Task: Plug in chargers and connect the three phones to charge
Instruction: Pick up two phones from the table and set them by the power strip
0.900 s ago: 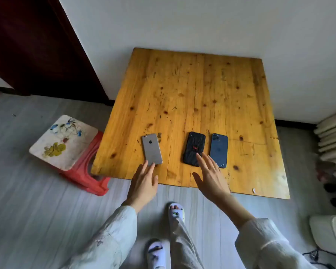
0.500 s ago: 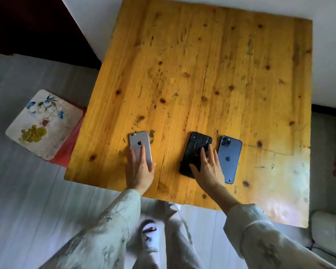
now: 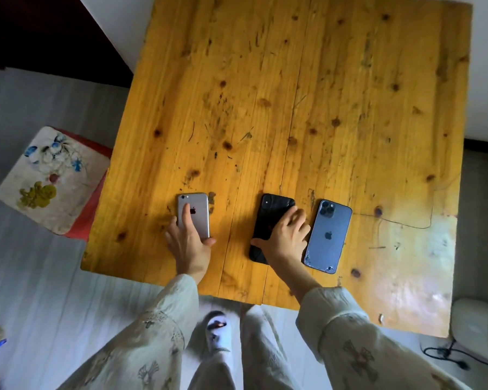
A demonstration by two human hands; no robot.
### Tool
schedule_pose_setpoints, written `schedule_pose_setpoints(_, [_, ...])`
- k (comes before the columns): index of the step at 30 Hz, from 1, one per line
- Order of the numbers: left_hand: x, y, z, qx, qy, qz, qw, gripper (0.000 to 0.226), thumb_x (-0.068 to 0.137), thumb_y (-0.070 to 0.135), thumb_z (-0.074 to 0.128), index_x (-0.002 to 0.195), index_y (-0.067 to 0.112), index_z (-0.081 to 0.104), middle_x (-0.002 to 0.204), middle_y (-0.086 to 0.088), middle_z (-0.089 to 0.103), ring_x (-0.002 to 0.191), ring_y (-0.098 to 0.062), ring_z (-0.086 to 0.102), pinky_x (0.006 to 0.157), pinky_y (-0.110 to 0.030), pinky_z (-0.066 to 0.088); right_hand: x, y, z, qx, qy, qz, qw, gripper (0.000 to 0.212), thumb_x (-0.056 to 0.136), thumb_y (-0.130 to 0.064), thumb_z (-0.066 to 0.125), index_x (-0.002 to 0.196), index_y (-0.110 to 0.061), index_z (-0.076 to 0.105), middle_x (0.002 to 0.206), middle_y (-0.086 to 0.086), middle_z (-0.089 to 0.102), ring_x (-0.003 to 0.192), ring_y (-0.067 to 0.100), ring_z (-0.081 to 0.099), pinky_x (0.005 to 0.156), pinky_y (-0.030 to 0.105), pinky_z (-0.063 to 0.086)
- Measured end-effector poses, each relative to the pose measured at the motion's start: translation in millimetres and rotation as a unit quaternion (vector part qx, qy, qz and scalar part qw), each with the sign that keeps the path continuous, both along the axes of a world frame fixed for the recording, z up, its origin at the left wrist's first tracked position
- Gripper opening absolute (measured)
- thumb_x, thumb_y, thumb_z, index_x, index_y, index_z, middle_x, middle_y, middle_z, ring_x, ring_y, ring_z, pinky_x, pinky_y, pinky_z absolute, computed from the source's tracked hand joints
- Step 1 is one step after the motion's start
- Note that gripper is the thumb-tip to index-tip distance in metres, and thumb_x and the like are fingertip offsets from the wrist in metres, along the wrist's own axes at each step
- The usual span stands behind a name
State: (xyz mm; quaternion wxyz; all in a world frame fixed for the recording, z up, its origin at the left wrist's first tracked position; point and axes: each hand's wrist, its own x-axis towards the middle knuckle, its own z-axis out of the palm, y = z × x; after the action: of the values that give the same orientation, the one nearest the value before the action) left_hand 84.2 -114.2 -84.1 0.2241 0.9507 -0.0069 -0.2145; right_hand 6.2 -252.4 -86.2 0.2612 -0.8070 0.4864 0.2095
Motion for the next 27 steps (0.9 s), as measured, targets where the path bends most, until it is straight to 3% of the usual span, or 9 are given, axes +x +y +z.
schedule_pose_setpoints(3, [2.8, -0.5, 0.9, 0.013, 0.016, 0.009, 1.000, 0.112, 0.060, 0.006, 0.081, 0.144, 0.024, 0.009, 0.127, -0.023, 0.036, 0.114, -0.039, 0.032, 0.094, -0.052, 0.029, 6.0, 3.1, 1.9, 0.010, -0.016, -0.007, 1.000, 0.121, 0.067, -0.036, 0.080, 0.146, -0.006, -0.007, 0.151, 0.014, 0.009, 0.130, 0.036, 0.023, 0.098, 0.048, 0.038])
schedule_pose_setpoints(6, [2.7, 4.3, -3.5, 0.004, 0.036, 0.003, 0.999, 0.111, 0.064, 0.008, 0.079, 0.145, 0.015, 0.004, 0.130, -0.022, 0.040, 0.119, -0.038, 0.035, 0.098, -0.049, 0.031, 6.5, 2.1, 2.8, 0.020, -0.032, -0.032, 0.999, 0.123, 0.065, -0.032, 0.081, 0.146, -0.009, -0.008, 0.147, 0.016, 0.015, 0.127, 0.038, 0.026, 0.099, 0.047, 0.037])
schedule_pose_setpoints(9, [5.2, 12.6, -6.4, -0.079, 0.090, 0.066, 0.991, 0.078, 0.077, 0.004, 0.067, 0.140, 0.008, 0.024, 0.136, -0.017, 0.047, 0.123, -0.034, 0.043, 0.099, -0.042, 0.038, 3.8, 0.7, 2.5, 0.029, -0.048, -0.056, 0.997, 0.125, 0.063, -0.030, 0.083, 0.147, -0.013, -0.008, 0.141, 0.020, 0.020, 0.124, 0.039, 0.029, 0.099, 0.046, 0.036])
schedule_pose_setpoints(11, [5.6, 17.9, -5.0, -0.097, 0.119, 0.095, 0.984, 0.052, 0.081, 0.005, 0.063, 0.128, 0.006, 0.042, 0.126, -0.016, 0.056, 0.113, -0.032, 0.053, 0.086, -0.034, 0.042, 2.4, 0.1, 1.8, 0.036, -0.055, -0.071, 0.995, 0.126, 0.063, -0.028, 0.084, 0.147, -0.016, -0.009, 0.137, 0.021, 0.024, 0.121, 0.039, 0.031, 0.098, 0.046, 0.037])
schedule_pose_setpoints(14, [4.8, 24.0, -2.8, -0.127, 0.147, 0.145, 0.970, 0.036, 0.084, 0.005, 0.059, 0.119, 0.004, 0.051, 0.118, -0.016, 0.060, 0.096, -0.025, 0.054, 0.078, -0.030, 0.038, 1.8, 0.7, 0.6, 0.066, -0.068, -0.124, 0.988, 0.122, 0.063, -0.023, 0.084, 0.147, -0.015, -0.004, 0.134, 0.022, 0.027, 0.121, 0.040, 0.031, 0.099, 0.047, 0.035])
schedule_pose_setpoints(16, [4.1, 27.2, -1.2, -0.160, 0.173, 0.177, 0.956, 0.037, 0.085, 0.004, 0.058, 0.121, 0.004, 0.050, 0.120, -0.016, 0.059, 0.093, -0.020, 0.050, 0.077, -0.029, 0.038, 2.3, 2.6, 0.3, 0.085, -0.085, -0.171, 0.978, 0.110, 0.064, -0.019, 0.083, 0.145, -0.010, 0.009, 0.132, 0.022, 0.029, 0.122, 0.040, 0.031, 0.102, 0.047, 0.032])
schedule_pose_setpoints(20, [-0.2, 36.0, 3.1, -0.190, 0.199, 0.196, 0.941, 0.042, 0.085, 0.004, 0.058, 0.126, 0.006, 0.047, 0.125, -0.015, 0.056, 0.095, -0.017, 0.047, 0.078, -0.027, 0.036, -1.7, 5.7, 4.3, 0.094, -0.141, -0.250, 0.953, 0.061, 0.076, -0.016, 0.072, 0.126, 0.000, 0.041, 0.126, 0.021, 0.043, 0.115, 0.037, 0.045, 0.100, 0.044, 0.039])
schedule_pose_setpoints(24, [-6.6, 47.5, 13.5, -0.221, 0.222, 0.221, 0.924, 0.048, 0.084, 0.005, 0.060, 0.129, 0.008, 0.045, 0.134, -0.012, 0.050, 0.107, -0.024, 0.049, 0.086, -0.034, 0.039, -11.4, 5.8, 16.9, 0.158, -0.202, -0.319, 0.912, 0.042, 0.082, -0.010, 0.065, 0.121, -0.004, 0.051, 0.115, 0.018, 0.063, 0.096, 0.028, 0.061, 0.073, 0.034, 0.053])
schedule_pose_setpoints(27, [-10.5, 56.3, 25.6, -0.260, 0.235, 0.226, 0.909, 0.051, 0.082, 0.003, 0.061, 0.130, 0.009, 0.045, 0.135, -0.013, 0.051, 0.117, -0.029, 0.050, 0.094, -0.037, 0.038, -29.8, 14.2, 34.7, 0.196, -0.233, -0.355, 0.884, 0.035, 0.082, -0.006, 0.063, 0.116, -0.007, 0.055, 0.102, 0.014, 0.067, 0.080, 0.022, 0.060, 0.063, 0.028, 0.048])
